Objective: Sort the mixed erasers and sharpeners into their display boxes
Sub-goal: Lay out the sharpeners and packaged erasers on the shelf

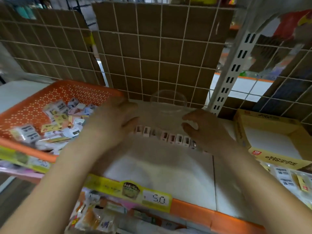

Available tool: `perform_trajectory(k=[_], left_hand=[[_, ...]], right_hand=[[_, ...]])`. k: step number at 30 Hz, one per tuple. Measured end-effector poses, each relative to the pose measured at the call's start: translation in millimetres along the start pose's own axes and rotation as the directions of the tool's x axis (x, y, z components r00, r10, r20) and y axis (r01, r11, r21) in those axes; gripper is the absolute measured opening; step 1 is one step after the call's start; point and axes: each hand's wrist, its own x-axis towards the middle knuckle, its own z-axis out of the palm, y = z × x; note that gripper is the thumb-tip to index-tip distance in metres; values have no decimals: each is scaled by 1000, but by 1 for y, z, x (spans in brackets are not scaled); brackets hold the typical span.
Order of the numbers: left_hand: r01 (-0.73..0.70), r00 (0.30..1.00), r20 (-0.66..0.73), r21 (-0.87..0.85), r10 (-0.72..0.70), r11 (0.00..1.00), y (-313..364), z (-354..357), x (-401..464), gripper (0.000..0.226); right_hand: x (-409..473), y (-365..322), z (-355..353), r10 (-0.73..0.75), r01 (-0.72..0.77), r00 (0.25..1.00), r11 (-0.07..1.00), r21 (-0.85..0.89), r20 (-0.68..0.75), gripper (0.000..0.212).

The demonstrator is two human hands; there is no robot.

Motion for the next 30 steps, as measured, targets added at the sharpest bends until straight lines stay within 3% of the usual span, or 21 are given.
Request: perform_trajectory(k=[6, 12, 16, 20, 24, 27, 30], left_hand=[[215, 974, -81, 44, -211, 976, -59, -37, -38, 55], [345, 936, -120, 120, -331, 931, -119, -45, -76, 56], [402, 915, -85, 108, -394, 909, -156, -47, -90, 56], [445, 895, -65, 61, -442, 893, -181, -45, -90, 36], [432, 901, 30, 44, -433, 901, -198, -43, -70, 36], [430, 888, 149, 67, -435, 900, -206, -35, -39, 31], [378, 879, 270, 107, -393, 920, -203, -20, -11, 33]], right_hand=[[40, -75, 18, -267, 269, 962, 962, -49, 53, 27], [78, -135, 56, -372, 372, 928, 924, 84, -15, 20], [108, -171, 80, -356, 349, 934, 926, 143, 26, 27], [141, -201, 103, -248, 244, 937, 969, 47, 247, 44], [159, -213, 121, -195, 220, 855, 975, 3, 480, 44], [165, -212, 130, -159, 197, 860, 980, -28, 486, 34], [163, -209, 129, -121, 120, 885, 992, 30, 450, 46]])
